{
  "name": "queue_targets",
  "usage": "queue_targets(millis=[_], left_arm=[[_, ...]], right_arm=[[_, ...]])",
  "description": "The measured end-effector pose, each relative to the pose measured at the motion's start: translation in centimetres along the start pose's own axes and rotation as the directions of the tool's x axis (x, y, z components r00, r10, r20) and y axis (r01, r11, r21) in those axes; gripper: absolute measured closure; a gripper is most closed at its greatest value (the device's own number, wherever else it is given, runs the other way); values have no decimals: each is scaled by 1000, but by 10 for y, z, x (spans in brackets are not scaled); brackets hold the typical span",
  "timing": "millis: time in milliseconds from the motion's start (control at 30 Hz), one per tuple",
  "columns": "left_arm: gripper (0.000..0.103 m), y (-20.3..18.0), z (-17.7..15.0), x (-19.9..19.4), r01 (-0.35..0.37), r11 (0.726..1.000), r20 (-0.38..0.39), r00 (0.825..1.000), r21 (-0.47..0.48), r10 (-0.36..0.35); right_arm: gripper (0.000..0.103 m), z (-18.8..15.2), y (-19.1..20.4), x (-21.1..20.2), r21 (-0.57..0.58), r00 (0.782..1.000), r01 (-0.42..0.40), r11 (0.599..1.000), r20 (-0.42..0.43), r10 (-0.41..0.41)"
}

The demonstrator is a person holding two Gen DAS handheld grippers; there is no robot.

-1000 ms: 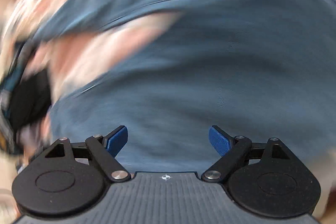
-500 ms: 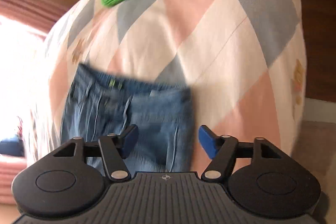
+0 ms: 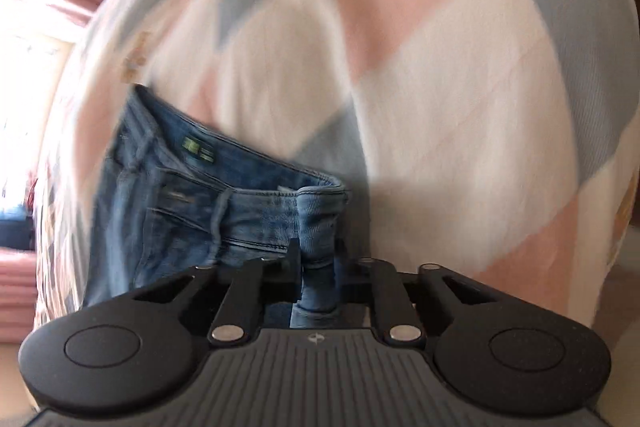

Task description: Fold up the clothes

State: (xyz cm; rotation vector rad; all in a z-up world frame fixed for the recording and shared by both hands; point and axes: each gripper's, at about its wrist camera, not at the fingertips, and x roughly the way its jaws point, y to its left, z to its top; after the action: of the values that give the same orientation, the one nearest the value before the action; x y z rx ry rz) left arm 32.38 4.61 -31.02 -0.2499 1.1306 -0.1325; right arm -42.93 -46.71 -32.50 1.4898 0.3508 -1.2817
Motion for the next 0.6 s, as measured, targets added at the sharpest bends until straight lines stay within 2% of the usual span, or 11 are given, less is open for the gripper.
queue_targets(millis=[100, 200, 300, 367, 467, 567, 600], left_arm=[[96, 8, -2, -32, 39, 999, 11, 999, 24, -39], [96, 10, -12, -49, 22, 995, 14, 1000, 100, -24], [96, 21, -30, -55, -3, 992, -1, 1000, 125, 3], [96, 30, -46, -54, -37, 984, -9, 999, 175, 39], [94, 33, -70, -32, -159, 953, -49, 983, 259, 177], [94, 28, -83, -29, -210, 929, -26, 973, 304, 228], [94, 27, -83, -32, -214, 930, -19, 973, 299, 230]], right_arm=[[92, 6, 16, -26, -55, 999, -24, 998, 22, 25], [93, 15, 25, -56, -111, 997, -54, 992, 55, 60], [93, 20, 28, -77, -168, 996, -60, 984, 60, 71], [93, 19, 18, -81, -172, 998, -24, 985, 60, 35], [92, 14, -8, -70, -174, 998, 64, 983, 40, -58], [85, 5, -23, -48, -190, 989, 145, 971, 6, -146], [78, 3, -24, -43, -188, 984, 173, 967, -3, -177]])
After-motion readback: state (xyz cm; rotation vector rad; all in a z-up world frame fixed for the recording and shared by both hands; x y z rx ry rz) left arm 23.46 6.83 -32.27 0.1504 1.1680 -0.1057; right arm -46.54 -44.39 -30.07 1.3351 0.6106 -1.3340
